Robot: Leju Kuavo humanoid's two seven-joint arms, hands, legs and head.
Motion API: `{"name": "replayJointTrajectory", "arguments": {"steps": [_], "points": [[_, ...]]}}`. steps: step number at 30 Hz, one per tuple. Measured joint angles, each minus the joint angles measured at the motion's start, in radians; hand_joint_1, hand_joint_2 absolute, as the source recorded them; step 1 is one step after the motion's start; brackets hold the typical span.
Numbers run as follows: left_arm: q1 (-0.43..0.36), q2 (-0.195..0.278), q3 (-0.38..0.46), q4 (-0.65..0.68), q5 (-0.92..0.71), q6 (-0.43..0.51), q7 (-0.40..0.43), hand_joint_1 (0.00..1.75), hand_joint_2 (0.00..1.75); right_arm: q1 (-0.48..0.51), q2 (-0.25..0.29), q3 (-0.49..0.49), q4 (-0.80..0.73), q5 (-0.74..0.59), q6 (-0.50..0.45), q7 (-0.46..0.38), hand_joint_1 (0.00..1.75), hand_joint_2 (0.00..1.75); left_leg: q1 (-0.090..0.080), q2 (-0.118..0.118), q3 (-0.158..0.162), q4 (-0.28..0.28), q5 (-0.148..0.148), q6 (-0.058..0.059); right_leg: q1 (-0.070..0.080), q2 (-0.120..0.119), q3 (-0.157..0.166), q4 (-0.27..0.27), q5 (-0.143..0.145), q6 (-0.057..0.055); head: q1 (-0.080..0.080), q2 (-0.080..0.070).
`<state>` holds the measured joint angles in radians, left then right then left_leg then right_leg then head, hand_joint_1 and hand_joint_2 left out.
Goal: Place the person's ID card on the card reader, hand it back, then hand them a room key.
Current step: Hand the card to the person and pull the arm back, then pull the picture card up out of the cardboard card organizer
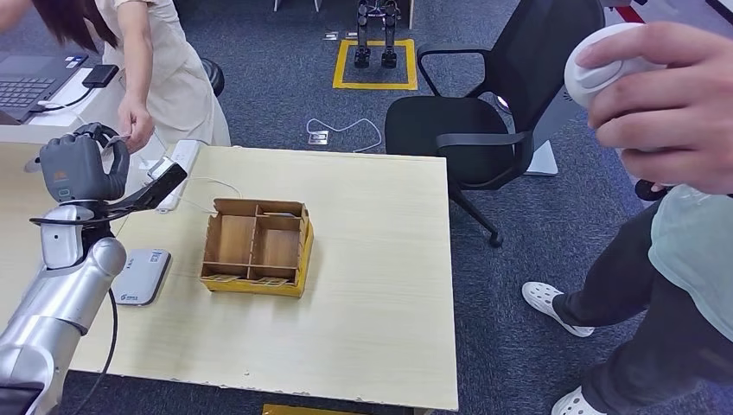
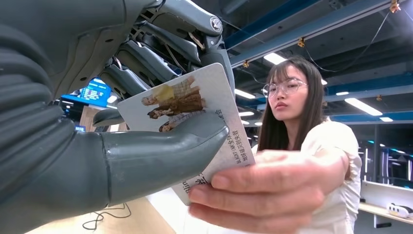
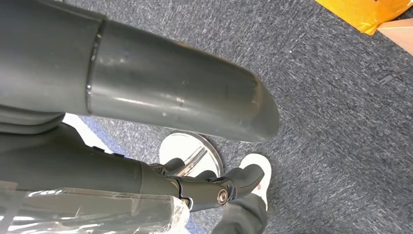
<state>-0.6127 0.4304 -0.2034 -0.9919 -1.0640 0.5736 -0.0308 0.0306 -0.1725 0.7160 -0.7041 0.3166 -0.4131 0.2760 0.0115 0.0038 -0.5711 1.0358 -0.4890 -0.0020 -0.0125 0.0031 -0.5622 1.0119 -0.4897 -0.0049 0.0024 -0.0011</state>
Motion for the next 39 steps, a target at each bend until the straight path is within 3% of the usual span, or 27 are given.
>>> {"name": "replayJointTrajectory", "arguments": {"steps": [5, 9, 21, 25, 31, 39], "points": [[-0.007, -0.007, -0.008, 0.004, 0.001, -0.002, -0.003, 1.75, 1.75, -0.004, 0.004, 0.000, 0.008, 0.000, 0.000, -0.004, 0.00, 0.00, 0.000, 0.000, 0.000, 0.000, 0.000, 0.000, 0.000, 0.000, 0.000, 0.000, 0.000, 0.000, 0.000, 0.000], [-0.010, -0.010, -0.014, 0.005, 0.016, -0.007, 0.001, 0.00, 1.75, -0.006, 0.007, 0.000, 0.014, 0.000, 0.000, -0.009, 0.00, 0.00, 0.000, 0.001, 0.000, 0.000, 0.000, 0.000, 0.000, 0.001, 0.000, 0.000, 0.000, 0.000, 0.000, 0.000], [-0.012, -0.018, -0.017, 0.005, 0.062, -0.032, -0.004, 0.00, 1.75, -0.007, 0.010, 0.000, 0.023, 0.000, -0.001, -0.013, 0.00, 0.00, 0.000, 0.001, 0.000, 0.000, 0.000, 0.000, 0.000, 0.001, 0.000, 0.000, 0.001, 0.001, 0.000, 0.000], [-0.012, -0.015, -0.022, 0.004, 0.098, -0.093, -0.023, 0.00, 1.75, -0.007, 0.011, 0.000, 0.023, 0.000, -0.001, -0.013, 0.00, 0.00, 0.000, 0.001, 0.000, 0.000, 0.000, 0.000, 0.000, 0.001, 0.000, 0.000, 0.001, 0.000, 0.000, 0.000], [0.003, 0.026, -0.029, -0.035, 0.262, -0.297, -0.101, 0.00, 1.75, -0.005, 0.011, -0.001, 0.023, 0.009, -0.001, -0.009, 0.00, 0.00, 0.000, 0.001, -0.001, 0.000, 0.000, 0.000, 0.000, 0.001, -0.001, 0.000, 0.001, 0.000, 0.000, 0.000], [0.010, 0.062, -0.031, -0.072, 0.283, -0.325, -0.112, 0.00, 1.75, -0.004, 0.011, -0.002, 0.023, 0.013, -0.001, -0.007, 0.00, 0.00, 0.000, 0.001, -0.001, 0.000, 0.001, 0.000, 0.000, 0.001, -0.001, 0.000, 0.001, 0.001, 0.000, 0.000]]}}
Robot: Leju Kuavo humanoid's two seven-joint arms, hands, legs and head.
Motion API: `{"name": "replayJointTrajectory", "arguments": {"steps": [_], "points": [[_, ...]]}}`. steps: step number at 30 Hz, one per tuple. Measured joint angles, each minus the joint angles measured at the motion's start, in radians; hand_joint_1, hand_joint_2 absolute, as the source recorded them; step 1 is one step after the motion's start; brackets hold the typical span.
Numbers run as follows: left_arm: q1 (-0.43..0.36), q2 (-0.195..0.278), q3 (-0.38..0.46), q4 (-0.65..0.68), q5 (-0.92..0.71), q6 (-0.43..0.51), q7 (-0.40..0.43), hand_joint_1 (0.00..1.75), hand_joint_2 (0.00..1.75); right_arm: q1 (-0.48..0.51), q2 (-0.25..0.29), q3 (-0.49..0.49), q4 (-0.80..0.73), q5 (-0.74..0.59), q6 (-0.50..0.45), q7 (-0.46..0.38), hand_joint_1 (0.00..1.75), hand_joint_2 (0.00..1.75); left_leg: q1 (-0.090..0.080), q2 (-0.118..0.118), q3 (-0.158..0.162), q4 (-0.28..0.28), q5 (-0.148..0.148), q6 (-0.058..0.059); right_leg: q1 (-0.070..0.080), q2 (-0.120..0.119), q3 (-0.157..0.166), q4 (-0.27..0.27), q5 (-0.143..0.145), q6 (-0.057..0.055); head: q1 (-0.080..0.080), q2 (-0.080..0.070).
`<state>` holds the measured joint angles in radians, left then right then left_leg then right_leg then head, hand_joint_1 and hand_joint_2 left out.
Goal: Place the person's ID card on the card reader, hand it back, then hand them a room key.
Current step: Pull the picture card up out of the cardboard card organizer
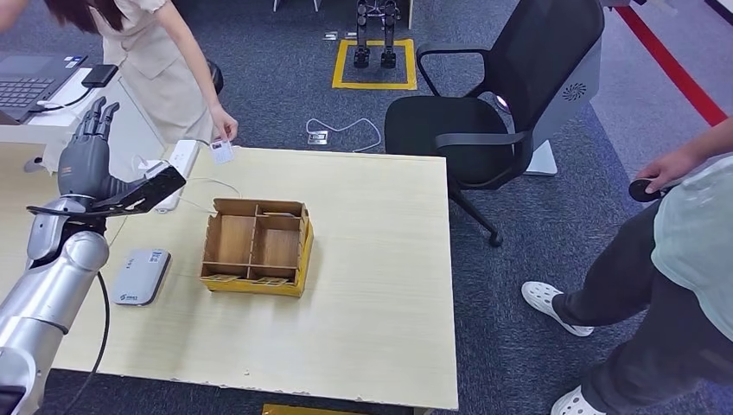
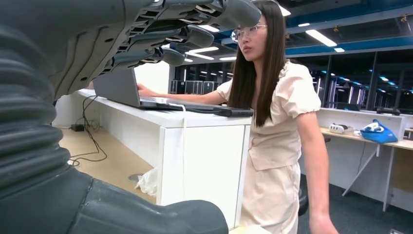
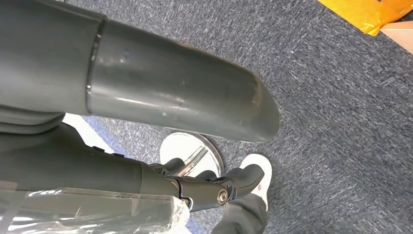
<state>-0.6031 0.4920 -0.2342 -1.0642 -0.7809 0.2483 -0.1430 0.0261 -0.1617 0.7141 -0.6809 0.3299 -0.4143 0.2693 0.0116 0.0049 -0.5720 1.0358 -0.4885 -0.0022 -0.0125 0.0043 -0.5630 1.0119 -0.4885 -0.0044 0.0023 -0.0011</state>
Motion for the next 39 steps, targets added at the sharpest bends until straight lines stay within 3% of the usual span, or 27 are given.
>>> {"name": "replayJointTrajectory", "arguments": {"steps": [6, 10, 14, 18, 22, 25, 28, 31, 39], "points": [[0.006, 0.012, -0.003, -0.012, 0.006, -0.022, -0.004, 0.00, 1.75, 0.000, 0.000, 0.000, 0.000, 0.004, 0.001, 0.001, 0.00, 0.00, 0.000, 0.000, 0.000, 0.000, 0.000, 0.000, 0.000, 0.000, 0.000, 0.000, 0.000, 0.000, 0.000, 0.000], [0.035, 0.068, -0.015, -0.060, 0.091, -0.188, -0.048, 0.00, 1.75, 0.001, 0.000, -0.004, -0.001, 0.023, 0.006, 0.009, 0.00, 0.00, 0.000, 0.003, 0.000, 0.000, 0.000, 0.000, 0.000, 0.003, 0.000, 0.000, 0.000, 0.000, 0.000, 0.000], [0.115, 0.206, -0.026, -0.176, 0.212, -0.396, -0.096, 0.00, 1.75, 0.005, 0.000, -0.013, 0.002, 0.047, 0.011, 0.002, 0.00, 0.00, 0.001, 0.006, -0.001, -0.001, 0.000, -0.001, 0.000, 0.007, -0.003, 0.001, 0.000, 0.000, 0.000, 0.000], [0.233, 0.388, -0.024, -0.332, 0.330, -0.512, -0.111, 0.00, 1.75, 0.006, 0.000, -0.031, 0.015, 0.061, 0.012, -0.016, 0.00, 0.00, 0.001, 0.007, -0.002, -0.001, -0.001, -0.001, 0.001, 0.007, -0.004, 0.001, 0.000, 0.000, 0.000, 0.000], [0.453, 0.560, 0.035, -0.524, 0.408, -0.543, -0.112, 0.00, 1.75, 0.007, 0.004, -0.050, 0.031, 0.065, 0.010, -0.030, 0.00, 0.00, 0.000, 0.007, -0.003, -0.002, -0.001, -0.001, 0.000, 0.007, -0.005, 0.001, 0.000, 0.000, 0.000, 0.000], [0.649, 0.629, 0.127, -0.658, 0.382, -0.531, -0.108, 0.00, 1.75, 0.009, 0.008, -0.061, 0.043, 0.068, 0.009, -0.036, 0.00, 0.00, 0.000, 0.005, -0.004, -0.001, -0.001, 0.000, 0.000, 0.005, -0.005, 0.000, -0.001, 0.000, 0.001, 0.000], [0.778, 0.656, 0.202, -0.748, 0.348, -0.516, -0.107, 0.00, 1.75, 0.009, 0.011, -0.071, 0.049, 0.076, 0.009, -0.041, 0.00, 0.00, 0.000, 0.002, -0.004, -0.001, -0.001, 0.000, 0.000, 0.001, -0.004, 0.000, -0.001, 0.001, 0.001, 0.000], [0.851, 0.663, 0.244, -0.799, 0.336, -0.508, -0.107, 0.00, 1.75, 0.009, 0.014, -0.078, 0.050, 0.081, 0.011, -0.042, 0.00, 0.00, 0.000, 0.001, -0.004, -0.001, 0.000, 0.000, 0.000, 0.000, -0.003, 0.000, 0.000, 0.001, 0.001, 0.000], [0.938, 0.649, 0.284, -0.879, 0.235, -0.465, -0.085, 0.00, 1.75, 0.009, 0.024, -0.096, 0.053, 0.084, 0.014, -0.034, 0.00, 0.00, 0.000, 0.001, -0.004, -0.001, 0.001, 0.000, 0.000, -0.001, -0.003, 0.000, 0.001, 0.001, 0.001, 0.000]]}}
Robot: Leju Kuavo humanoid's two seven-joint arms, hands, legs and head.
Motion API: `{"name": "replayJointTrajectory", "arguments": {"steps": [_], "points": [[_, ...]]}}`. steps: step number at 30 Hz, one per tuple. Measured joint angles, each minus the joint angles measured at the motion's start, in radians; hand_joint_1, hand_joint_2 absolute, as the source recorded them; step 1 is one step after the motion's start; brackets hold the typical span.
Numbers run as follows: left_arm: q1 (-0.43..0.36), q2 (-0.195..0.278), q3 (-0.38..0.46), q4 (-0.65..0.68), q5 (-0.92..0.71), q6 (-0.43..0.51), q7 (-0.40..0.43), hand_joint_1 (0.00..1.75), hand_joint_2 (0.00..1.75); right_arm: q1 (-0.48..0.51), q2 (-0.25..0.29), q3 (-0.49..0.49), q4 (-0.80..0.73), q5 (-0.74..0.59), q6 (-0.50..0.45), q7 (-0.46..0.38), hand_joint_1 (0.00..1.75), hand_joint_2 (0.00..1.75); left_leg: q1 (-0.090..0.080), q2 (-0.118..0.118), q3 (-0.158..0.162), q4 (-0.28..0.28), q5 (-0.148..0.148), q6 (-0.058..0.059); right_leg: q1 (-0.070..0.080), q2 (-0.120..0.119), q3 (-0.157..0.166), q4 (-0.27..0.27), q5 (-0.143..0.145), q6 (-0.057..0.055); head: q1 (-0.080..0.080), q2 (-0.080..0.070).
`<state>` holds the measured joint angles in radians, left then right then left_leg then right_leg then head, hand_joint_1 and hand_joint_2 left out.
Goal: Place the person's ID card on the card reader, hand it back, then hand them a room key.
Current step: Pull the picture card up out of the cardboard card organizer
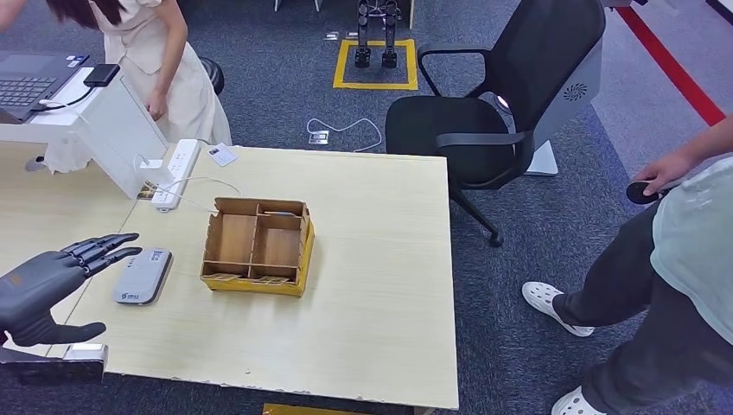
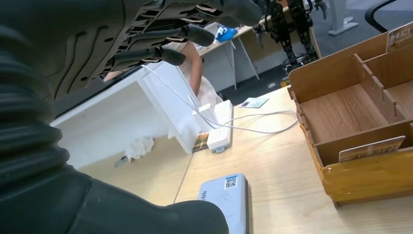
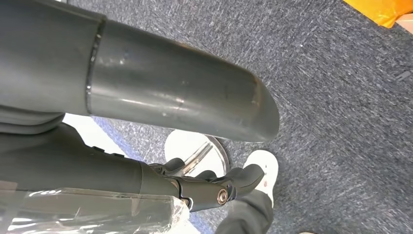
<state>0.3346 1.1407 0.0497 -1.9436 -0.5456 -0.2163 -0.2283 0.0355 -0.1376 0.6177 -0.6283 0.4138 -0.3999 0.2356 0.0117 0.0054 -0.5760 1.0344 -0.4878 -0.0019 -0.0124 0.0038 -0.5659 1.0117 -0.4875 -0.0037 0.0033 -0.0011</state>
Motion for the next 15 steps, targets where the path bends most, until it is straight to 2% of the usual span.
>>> {"name": "replayJointTrajectory", "arguments": {"steps": [5, 10, 15], "points": [[-0.025, -0.083, -0.057, -0.020, -0.126, 0.068, 0.046, 0.00, 1.75, 0.010, 0.014, -0.016, -0.011, 0.023, 0.000, 0.041, 0.00, 0.00, 0.000, -0.001, 0.000, 0.000, 0.000, 0.000, 0.000, -0.001, 0.000, 0.000, 0.000, 0.000, 0.000, 0.000], [-0.061, -0.149, -0.130, -0.021, -0.164, 0.091, 0.067, 0.00, 1.75, 0.022, 0.020, -0.030, -0.032, 0.039, 0.006, 0.059, 0.00, 0.00, 0.000, -0.001, 0.000, 0.000, 0.000, 0.000, 0.000, -0.001, 0.000, 0.000, 0.000, 0.000, 0.000, 0.000], [-0.143, -0.238, -0.207, -0.014, -0.271, 0.136, 0.138, 0.00, 1.75, 0.030, 0.023, -0.049, -0.051, 0.067, 0.023, 0.070, 0.00, 0.00, -0.001, -0.002, 0.000, 0.000, 0.000, 0.000, -0.001, -0.003, 0.000, 0.000, 0.000, 0.000, 0.000, 0.000]]}}
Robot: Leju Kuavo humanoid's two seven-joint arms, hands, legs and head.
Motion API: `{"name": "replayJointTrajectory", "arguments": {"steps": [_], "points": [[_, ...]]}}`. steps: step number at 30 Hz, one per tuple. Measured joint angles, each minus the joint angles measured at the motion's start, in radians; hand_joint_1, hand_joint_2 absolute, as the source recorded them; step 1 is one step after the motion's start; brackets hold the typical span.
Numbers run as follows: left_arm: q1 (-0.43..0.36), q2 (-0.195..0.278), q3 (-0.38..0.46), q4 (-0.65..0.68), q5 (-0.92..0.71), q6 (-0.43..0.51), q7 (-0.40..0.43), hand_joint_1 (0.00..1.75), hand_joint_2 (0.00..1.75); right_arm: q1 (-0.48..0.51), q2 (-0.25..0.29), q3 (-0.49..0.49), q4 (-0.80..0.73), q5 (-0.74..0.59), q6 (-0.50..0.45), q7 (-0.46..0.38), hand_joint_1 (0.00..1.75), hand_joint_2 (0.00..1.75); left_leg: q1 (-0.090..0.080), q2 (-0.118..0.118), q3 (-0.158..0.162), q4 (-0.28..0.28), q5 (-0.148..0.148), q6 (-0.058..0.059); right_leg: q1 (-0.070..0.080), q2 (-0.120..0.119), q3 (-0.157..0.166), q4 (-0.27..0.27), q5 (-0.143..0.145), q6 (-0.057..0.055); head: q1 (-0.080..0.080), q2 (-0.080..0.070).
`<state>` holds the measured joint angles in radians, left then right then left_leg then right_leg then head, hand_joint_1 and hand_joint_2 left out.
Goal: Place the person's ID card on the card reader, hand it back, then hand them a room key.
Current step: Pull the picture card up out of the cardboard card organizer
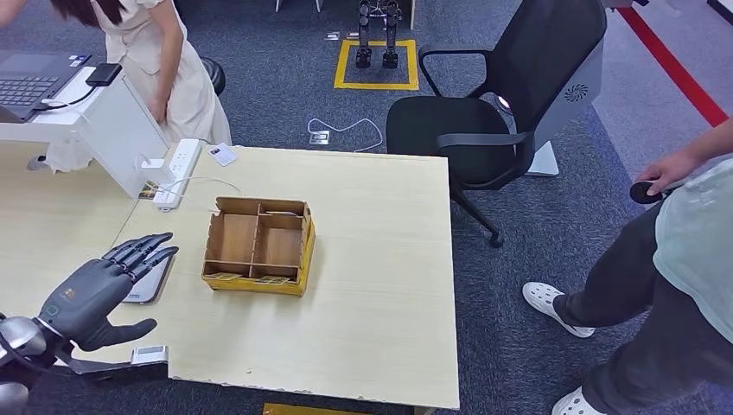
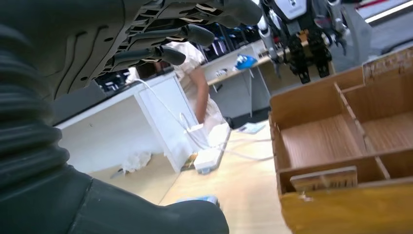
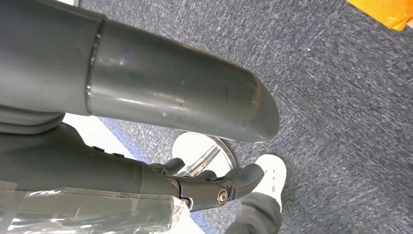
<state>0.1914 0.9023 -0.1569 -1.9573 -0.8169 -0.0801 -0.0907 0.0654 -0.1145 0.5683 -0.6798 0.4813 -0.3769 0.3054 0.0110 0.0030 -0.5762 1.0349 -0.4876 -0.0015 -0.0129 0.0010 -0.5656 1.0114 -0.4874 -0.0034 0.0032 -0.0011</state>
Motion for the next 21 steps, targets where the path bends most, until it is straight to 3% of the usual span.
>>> {"name": "replayJointTrajectory", "arguments": {"steps": [7, 14, 21], "points": [[-0.120, -0.169, -0.129, 0.052, -0.156, 0.055, 0.145, 0.00, 1.75, 0.017, 0.008, -0.042, -0.036, 0.040, 0.025, 0.021, 0.00, 0.00, 0.000, 0.000, 0.000, 0.001, 0.001, 0.001, 0.000, -0.001, 0.000, 0.000, 0.000, 0.000, -0.001, 0.000], [-0.177, -0.309, -0.184, 0.103, -0.348, 0.106, 0.291, 0.00, 1.75, 0.036, 0.014, -0.084, -0.060, 0.068, 0.042, 0.038, 0.00, 0.00, 0.000, 0.000, 0.000, 0.001, 0.001, 0.001, 0.000, 0.000, 0.000, 0.000, 0.000, 0.000, -0.001, 0.000], [-0.198, -0.425, -0.209, 0.158, -0.412, 0.113, 0.340, 0.00, 1.75, 0.051, 0.019, -0.120, -0.087, 0.092, 0.058, 0.047, 0.00, 0.00, 0.000, 0.000, 0.000, 0.001, 0.001, 0.001, 0.000, 0.000, 0.000, 0.000, 0.000, 0.000, -0.001, 0.000]]}}
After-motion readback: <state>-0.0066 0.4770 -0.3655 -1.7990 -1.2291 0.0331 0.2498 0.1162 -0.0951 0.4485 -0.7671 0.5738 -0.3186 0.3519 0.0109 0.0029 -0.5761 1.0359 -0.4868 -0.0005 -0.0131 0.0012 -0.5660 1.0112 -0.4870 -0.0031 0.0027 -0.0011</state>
